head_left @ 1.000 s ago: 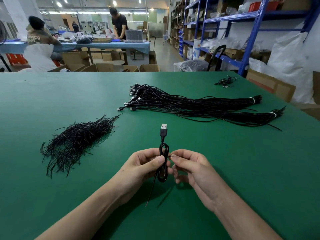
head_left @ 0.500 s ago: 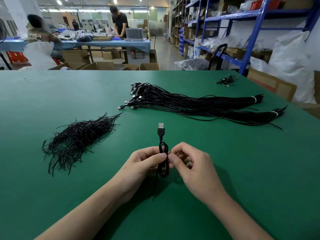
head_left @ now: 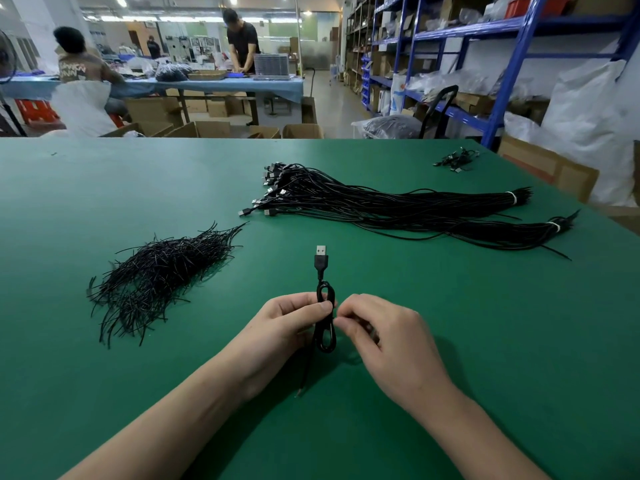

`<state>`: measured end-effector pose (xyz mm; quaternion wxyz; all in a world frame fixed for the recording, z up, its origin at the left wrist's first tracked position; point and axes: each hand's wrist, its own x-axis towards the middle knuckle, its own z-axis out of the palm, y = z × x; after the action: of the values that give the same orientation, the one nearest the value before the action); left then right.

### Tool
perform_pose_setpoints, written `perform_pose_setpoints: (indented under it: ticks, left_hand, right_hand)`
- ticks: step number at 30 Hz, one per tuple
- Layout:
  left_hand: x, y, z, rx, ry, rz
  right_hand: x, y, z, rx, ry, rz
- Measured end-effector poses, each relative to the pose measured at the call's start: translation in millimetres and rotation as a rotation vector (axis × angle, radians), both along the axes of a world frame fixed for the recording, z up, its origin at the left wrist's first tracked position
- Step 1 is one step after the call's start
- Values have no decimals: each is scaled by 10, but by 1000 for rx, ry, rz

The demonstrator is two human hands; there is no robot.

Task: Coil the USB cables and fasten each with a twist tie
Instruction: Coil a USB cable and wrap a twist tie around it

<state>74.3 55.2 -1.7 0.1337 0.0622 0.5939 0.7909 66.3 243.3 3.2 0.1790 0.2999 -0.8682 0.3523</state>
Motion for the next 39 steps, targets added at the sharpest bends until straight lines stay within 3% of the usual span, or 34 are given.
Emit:
perform_pose_setpoints:
  ticks: [11,22,31,39]
  left_hand:
    - [34,-34,31,-49,-37,-76]
    - [25,-72,24,-37,-17,-99]
    - [30,-9,0,16,60,-79]
    - [39,2,-16,-3,117,-30]
  right_hand:
    - [33,18,31,85,55,-44]
    - [-16,44,29,8,-12,-1]
    - [-48,78,36,-279,-388,110]
    - [-93,94,10,-379,-555,197]
